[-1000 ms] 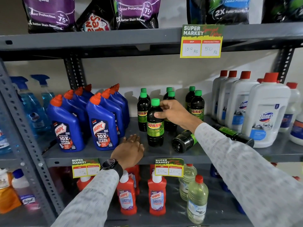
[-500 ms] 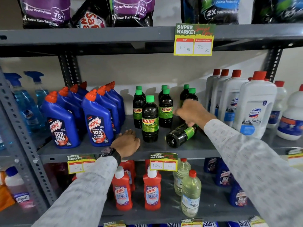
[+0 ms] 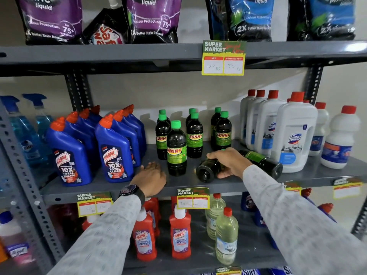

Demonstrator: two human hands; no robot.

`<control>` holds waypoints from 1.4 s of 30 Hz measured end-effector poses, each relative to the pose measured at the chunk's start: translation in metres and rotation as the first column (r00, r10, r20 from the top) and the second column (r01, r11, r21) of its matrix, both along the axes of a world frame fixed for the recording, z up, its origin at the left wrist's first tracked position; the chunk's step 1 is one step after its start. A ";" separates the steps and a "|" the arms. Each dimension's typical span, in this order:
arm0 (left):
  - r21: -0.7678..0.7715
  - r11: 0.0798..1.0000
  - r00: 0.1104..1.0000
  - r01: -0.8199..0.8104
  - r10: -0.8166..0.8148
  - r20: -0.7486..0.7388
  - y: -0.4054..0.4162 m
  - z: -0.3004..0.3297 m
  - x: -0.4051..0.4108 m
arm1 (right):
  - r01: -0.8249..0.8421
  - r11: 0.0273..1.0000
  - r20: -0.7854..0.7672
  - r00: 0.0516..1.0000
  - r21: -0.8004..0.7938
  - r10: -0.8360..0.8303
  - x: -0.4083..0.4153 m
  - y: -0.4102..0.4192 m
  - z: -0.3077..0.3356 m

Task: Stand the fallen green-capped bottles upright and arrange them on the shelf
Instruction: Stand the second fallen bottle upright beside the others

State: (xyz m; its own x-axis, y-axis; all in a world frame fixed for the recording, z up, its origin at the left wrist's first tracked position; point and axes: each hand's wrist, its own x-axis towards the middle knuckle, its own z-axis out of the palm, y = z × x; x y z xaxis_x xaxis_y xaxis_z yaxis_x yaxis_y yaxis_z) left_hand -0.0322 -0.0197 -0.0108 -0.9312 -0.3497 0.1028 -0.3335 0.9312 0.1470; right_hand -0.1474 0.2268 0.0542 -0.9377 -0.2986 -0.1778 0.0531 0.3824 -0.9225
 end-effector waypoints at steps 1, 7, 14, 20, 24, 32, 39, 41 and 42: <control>-0.009 1.000 1.000 0.000 0.000 0.001 0.001 0.000 0.000 | -0.009 0.999 0.018 1.000 -0.030 0.009 0.001 0.002 0.002; -0.008 1.000 0.999 0.024 -0.023 0.033 0.001 0.002 0.001 | -0.025 0.982 -0.173 0.985 -0.190 -0.008 0.000 0.004 0.031; -0.035 0.999 0.999 0.023 -0.021 0.042 0.001 0.001 0.000 | 0.091 0.994 -0.727 0.679 -0.055 -0.102 0.006 -0.003 0.032; -0.046 0.999 1.000 0.019 -0.018 0.017 0.001 -0.001 -0.001 | 0.189 0.979 -0.802 0.596 0.081 -0.049 0.005 -0.007 -0.008; -0.053 0.998 1.000 0.025 -0.024 0.018 0.000 -0.001 -0.001 | 0.160 0.984 -0.810 0.586 0.080 -0.029 0.001 -0.007 -0.026; -0.039 0.999 1.000 0.019 -0.018 0.007 -0.003 -0.004 -0.005 | 0.186 0.978 -0.771 0.635 0.094 -0.046 0.003 -0.004 -0.032; -0.108 0.994 0.996 0.015 -0.005 0.089 -0.009 -0.008 -0.008 | -0.273 0.917 -0.440 0.889 -0.289 0.126 -0.023 0.004 0.036; -0.088 0.996 0.996 0.007 0.000 0.084 -0.010 -0.008 -0.010 | -0.359 0.903 -0.406 0.881 -0.238 0.243 -0.032 0.006 0.051; -0.075 0.997 0.997 0.007 -0.001 0.076 -0.009 -0.007 -0.010 | -0.381 0.905 -0.409 0.869 -0.191 0.279 -0.035 0.007 0.054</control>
